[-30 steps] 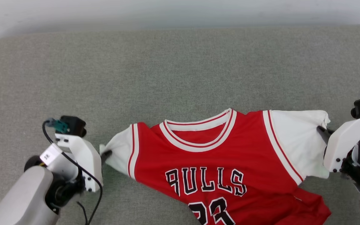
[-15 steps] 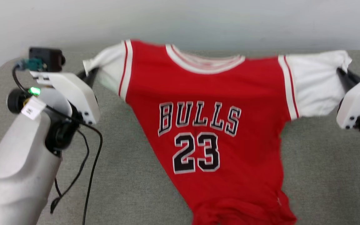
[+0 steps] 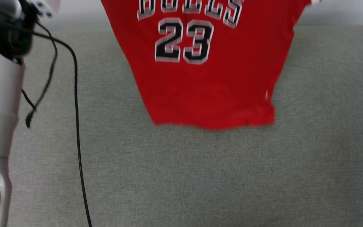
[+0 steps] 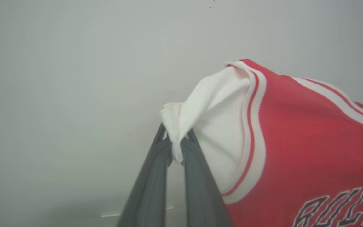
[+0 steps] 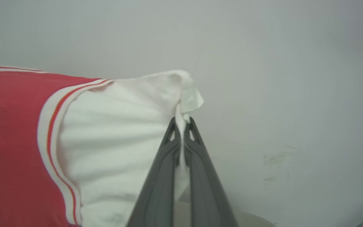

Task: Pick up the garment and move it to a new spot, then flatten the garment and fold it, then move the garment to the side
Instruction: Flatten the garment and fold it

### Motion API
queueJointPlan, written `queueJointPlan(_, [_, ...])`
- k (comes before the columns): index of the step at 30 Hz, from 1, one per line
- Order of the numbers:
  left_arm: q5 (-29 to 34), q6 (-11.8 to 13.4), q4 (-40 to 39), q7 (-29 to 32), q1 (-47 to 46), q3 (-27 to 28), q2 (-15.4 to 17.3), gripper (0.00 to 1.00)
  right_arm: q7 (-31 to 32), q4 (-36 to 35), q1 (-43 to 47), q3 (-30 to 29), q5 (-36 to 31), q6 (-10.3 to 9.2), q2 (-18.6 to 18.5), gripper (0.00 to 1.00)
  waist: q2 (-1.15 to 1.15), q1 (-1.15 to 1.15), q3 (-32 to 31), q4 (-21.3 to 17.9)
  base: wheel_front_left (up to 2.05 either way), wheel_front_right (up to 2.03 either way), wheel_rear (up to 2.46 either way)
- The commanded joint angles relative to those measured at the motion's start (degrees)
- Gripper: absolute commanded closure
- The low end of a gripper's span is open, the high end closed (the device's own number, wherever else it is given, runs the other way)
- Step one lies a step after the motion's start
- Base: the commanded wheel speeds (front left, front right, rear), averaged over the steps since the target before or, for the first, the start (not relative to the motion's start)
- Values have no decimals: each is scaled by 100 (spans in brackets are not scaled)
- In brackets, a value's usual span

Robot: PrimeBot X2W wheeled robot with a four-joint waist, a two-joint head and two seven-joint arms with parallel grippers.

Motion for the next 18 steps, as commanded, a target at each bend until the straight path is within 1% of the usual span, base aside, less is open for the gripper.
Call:
queueJointPlan(1, [45, -37, 128, -172, -333, 75, 17, 100, -118, 107, -441, -1, -88, -8, 4, 100, 0, 0, 275, -80, 0, 0, 0])
queueJointPlan(9, [72, -202, 532, -621, -1544, 243, 106, 100, -438, 565, -1923, 100, -295, -8, 103, 100, 0, 0, 977, -200, 0, 0, 0])
queueJointPlan(18, [-7, -390, 939, -896, -1941, 255, 44, 100, -700, 1026, -2513, 224, -395, -8, 356, 100, 0, 0, 1612, -246, 0, 0, 0])
